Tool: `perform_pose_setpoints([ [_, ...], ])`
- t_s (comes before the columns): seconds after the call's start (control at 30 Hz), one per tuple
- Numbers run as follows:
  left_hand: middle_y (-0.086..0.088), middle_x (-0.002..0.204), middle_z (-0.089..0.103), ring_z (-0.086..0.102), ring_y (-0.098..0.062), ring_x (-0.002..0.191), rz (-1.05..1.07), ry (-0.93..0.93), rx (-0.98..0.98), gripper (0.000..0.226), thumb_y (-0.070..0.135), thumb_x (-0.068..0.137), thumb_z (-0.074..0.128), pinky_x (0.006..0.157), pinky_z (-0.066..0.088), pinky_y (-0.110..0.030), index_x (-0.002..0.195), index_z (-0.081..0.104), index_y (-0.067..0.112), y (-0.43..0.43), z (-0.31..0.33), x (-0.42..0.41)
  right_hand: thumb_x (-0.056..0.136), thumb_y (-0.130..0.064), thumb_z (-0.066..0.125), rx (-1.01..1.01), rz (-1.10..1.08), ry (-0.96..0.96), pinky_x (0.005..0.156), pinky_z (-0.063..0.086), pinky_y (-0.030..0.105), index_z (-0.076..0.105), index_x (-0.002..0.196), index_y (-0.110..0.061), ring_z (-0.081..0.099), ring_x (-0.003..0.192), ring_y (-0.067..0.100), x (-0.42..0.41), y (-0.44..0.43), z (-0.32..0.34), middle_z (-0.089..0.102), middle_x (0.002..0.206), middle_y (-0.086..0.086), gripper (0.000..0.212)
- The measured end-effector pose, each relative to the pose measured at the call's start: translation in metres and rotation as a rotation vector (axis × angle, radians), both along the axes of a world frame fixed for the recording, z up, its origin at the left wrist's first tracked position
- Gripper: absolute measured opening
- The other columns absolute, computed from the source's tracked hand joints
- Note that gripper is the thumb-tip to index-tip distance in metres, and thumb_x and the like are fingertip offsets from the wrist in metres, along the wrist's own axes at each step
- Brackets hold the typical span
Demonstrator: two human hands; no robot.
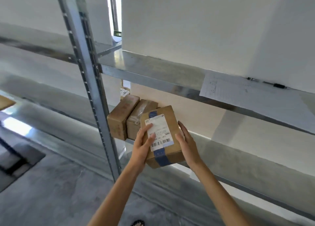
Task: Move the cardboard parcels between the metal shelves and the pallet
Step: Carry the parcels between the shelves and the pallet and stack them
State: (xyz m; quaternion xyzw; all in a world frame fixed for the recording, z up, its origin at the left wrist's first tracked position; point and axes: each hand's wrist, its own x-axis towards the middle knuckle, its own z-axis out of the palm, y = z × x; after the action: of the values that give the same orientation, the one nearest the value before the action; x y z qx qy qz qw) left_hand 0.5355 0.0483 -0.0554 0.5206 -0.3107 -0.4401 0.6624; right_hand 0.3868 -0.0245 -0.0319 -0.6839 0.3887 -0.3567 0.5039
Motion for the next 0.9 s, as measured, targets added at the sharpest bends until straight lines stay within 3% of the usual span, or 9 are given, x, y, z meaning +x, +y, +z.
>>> perform_pose_setpoints([
  [0.1, -0.012, 0.13, 0.054, 0.067, -0.023, 0.1, 0.121, 0.061, -0.008, 0.033, 0.017, 0.094, 0.056, 0.066, 0.059, -0.028, 0.125, 0.056, 0.028, 0.037, 0.006, 0.017, 0.094, -0.012, 0.046, -0.122, 0.264, 0.052, 0.106, 0.03, 0.014, 0.027, 0.143, -0.047, 0.021, 0.137, -0.006, 0.028, 0.012, 0.014, 0.019, 0.151, -0.025, 0.063],
  [0.23, 0.012, 0.155, 0.019, 0.057, -0.009, 0.118, 0.3, -0.103, -0.067, 0.044, 0.015, 0.095, 0.054, 0.072, 0.057, -0.024, 0.137, 0.048, 0.027, 0.083, 0.02, 0.048, 0.089, -0.015, 0.049, -0.261, 0.473, 0.098, 0.111, 0.036, 0.044, 0.035, 0.142, -0.041, 0.014, 0.143, -0.001, 0.073, 0.027, 0.025, 0.007, 0.152, -0.034, 0.06],
  [0.37, 0.022, 0.152, 0.008, 0.048, 0.024, 0.109, 0.454, -0.261, -0.091, 0.053, 0.006, 0.098, 0.047, 0.076, 0.053, -0.015, 0.147, 0.033, 0.022, 0.127, 0.038, 0.08, 0.088, -0.019, 0.05, -0.428, 0.626, 0.066, 0.099, 0.048, 0.046, 0.041, 0.141, -0.032, 0.039, 0.134, 0.026, 0.123, 0.056, 0.041, 0.006, 0.154, -0.029, 0.056],
  [0.43, 0.021, 0.154, 0.003, 0.039, 0.031, 0.109, 0.525, -0.323, -0.098, 0.052, 0.005, 0.099, 0.046, 0.078, 0.05, -0.01, 0.147, 0.032, 0.018, 0.148, 0.042, 0.097, 0.087, -0.017, 0.051, -0.48, 0.699, 0.033, 0.101, 0.046, 0.047, 0.04, 0.142, -0.027, 0.036, 0.137, 0.02, 0.149, 0.071, 0.046, 0.006, 0.157, -0.022, 0.057],
  [0.5, 0.023, 0.156, 0.002, 0.034, 0.027, 0.119, 0.597, -0.381, -0.115, 0.051, 0.006, 0.099, 0.046, 0.082, 0.05, -0.012, 0.147, 0.034, 0.018, 0.169, 0.044, 0.117, 0.087, -0.012, 0.053, -0.52, 0.748, -0.004, 0.107, 0.042, 0.035, 0.04, 0.142, -0.02, 0.025, 0.14, 0.001, 0.178, 0.086, 0.048, 0.007, 0.158, -0.016, 0.057],
  [0.6, 0.025, 0.157, 0.007, 0.032, 0.003, 0.137, 0.681, -0.448, -0.096, 0.042, 0.011, 0.097, 0.051, 0.089, 0.053, -0.024, 0.139, 0.049, 0.02, 0.205, 0.043, 0.156, 0.089, -0.004, 0.056, -0.487, 0.847, -0.056, 0.101, 0.042, 0.017, 0.041, 0.141, -0.015, 0.019, 0.141, -0.001, 0.222, 0.116, 0.049, 0.005, 0.158, -0.017, 0.055],
  [0.67, 0.022, 0.157, 0.012, 0.032, -0.002, 0.139, 0.729, -0.517, -0.058, 0.038, 0.012, 0.097, 0.053, 0.091, 0.054, -0.029, 0.133, 0.054, 0.022, 0.23, 0.048, 0.184, 0.089, -0.009, 0.058, -0.491, 0.889, -0.103, 0.098, 0.047, 0.022, 0.042, 0.14, -0.013, 0.021, 0.142, 0.005, 0.253, 0.139, 0.048, 0.004, 0.158, -0.015, 0.054],
  [0.77, 0.019, 0.156, 0.016, 0.037, 0.001, 0.133, 0.794, -0.584, -0.027, 0.036, 0.011, 0.096, 0.054, 0.084, 0.055, -0.022, 0.13, 0.054, 0.023, 0.265, 0.058, 0.222, 0.087, -0.029, 0.056, -0.555, 0.908, -0.15, 0.098, 0.05, 0.033, 0.042, 0.14, -0.014, 0.021, 0.144, 0.014, 0.305, 0.169, 0.047, 0.005, 0.159, -0.01, 0.056],
  [0.9, 0.017, 0.156, 0.018, 0.035, -0.002, 0.135, 0.897, -0.626, 0.028, 0.039, 0.011, 0.095, 0.056, 0.088, 0.055, -0.025, 0.132, 0.051, 0.022, 0.309, 0.063, 0.274, 0.087, -0.035, 0.056, -0.582, 0.942, -0.185, 0.092, 0.053, 0.032, 0.044, 0.139, -0.018, 0.028, 0.141, 0.013, 0.374, 0.207, 0.048, 0.014, 0.158, -0.011, 0.055],
])
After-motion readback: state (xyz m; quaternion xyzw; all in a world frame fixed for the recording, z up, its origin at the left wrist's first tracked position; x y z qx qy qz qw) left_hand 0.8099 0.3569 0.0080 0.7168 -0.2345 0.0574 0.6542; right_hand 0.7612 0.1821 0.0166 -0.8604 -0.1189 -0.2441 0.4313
